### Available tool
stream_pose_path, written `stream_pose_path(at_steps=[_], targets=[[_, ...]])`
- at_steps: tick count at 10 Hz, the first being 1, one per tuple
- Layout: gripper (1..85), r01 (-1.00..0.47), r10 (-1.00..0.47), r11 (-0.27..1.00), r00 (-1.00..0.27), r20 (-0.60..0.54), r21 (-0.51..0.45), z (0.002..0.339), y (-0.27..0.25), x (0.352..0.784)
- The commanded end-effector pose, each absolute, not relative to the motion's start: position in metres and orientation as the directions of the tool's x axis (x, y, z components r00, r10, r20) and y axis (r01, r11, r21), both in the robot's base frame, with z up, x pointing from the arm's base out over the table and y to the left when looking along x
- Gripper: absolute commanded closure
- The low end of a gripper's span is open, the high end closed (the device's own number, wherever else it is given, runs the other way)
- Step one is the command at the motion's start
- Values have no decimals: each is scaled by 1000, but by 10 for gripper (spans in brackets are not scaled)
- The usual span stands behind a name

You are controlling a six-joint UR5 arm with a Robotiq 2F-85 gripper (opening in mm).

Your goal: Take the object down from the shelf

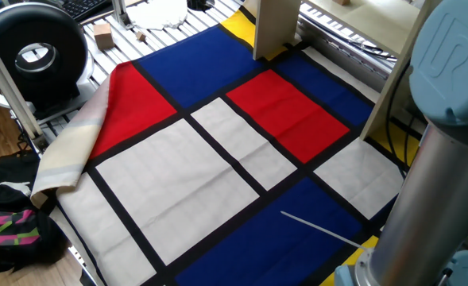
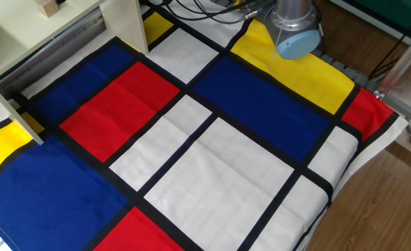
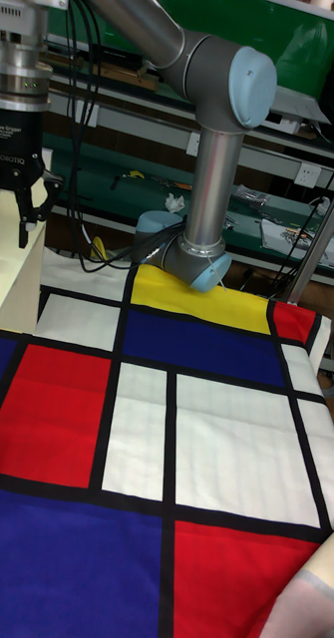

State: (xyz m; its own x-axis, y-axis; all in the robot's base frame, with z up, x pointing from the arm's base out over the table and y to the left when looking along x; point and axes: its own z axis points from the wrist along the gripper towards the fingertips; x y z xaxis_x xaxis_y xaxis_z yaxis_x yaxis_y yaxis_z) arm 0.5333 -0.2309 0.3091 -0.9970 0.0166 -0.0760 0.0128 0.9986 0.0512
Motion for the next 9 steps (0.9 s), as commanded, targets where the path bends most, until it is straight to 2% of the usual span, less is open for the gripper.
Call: stream_pose_path(at_steps=[1,3,9], targets=[[467,61,68,996,-991,-117,68,312,-228,544],[447,72,82,995,-987,-137,71,312,-228,550],[457,74,88,992,-986,-142,101,313,-221,552]])
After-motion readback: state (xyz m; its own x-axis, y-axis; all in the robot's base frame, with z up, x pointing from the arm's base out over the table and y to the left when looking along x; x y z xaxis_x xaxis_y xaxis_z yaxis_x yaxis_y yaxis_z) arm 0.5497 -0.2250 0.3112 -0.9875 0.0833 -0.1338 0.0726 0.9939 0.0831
